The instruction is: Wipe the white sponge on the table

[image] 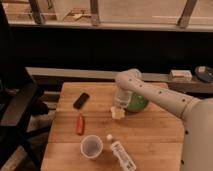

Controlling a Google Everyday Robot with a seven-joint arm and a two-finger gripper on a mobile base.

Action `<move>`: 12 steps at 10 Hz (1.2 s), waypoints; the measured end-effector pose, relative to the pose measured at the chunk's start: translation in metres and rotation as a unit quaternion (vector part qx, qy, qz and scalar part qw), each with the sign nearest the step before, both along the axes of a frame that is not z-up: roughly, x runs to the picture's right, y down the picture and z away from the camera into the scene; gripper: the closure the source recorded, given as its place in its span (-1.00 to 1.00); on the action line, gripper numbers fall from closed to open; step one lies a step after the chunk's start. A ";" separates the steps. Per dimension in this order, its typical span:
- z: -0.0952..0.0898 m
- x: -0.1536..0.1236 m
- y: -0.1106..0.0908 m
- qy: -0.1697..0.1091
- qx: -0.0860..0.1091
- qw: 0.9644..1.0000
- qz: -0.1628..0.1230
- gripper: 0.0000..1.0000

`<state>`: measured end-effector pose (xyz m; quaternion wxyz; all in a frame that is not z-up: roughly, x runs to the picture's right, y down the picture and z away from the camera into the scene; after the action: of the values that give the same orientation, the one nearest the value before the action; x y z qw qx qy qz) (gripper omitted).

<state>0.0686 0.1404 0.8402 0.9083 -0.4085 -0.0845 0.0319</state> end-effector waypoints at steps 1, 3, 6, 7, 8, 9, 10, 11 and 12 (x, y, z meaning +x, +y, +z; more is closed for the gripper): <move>0.009 -0.020 -0.007 -0.012 0.001 1.000 -0.006 1.00; 0.014 -0.061 -0.008 -0.044 0.000 0.999 -0.029 1.00; 0.006 -0.105 0.004 -0.091 -0.001 0.994 -0.059 1.00; -0.004 -0.112 0.015 -0.104 -0.003 0.993 -0.064 1.00; -0.013 -0.109 0.030 -0.106 -0.009 0.992 -0.064 1.00; -0.021 -0.104 0.043 -0.104 -0.016 0.992 -0.065 1.00; -0.031 -0.090 0.063 -0.095 -0.032 0.993 -0.065 1.00; -0.042 -0.068 0.084 -0.079 -0.050 0.994 -0.059 1.00; -0.047 -0.053 0.091 -0.065 -0.058 0.995 -0.053 1.00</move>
<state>0.0158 0.2310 0.7927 0.8759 -0.4658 -0.1199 -0.0379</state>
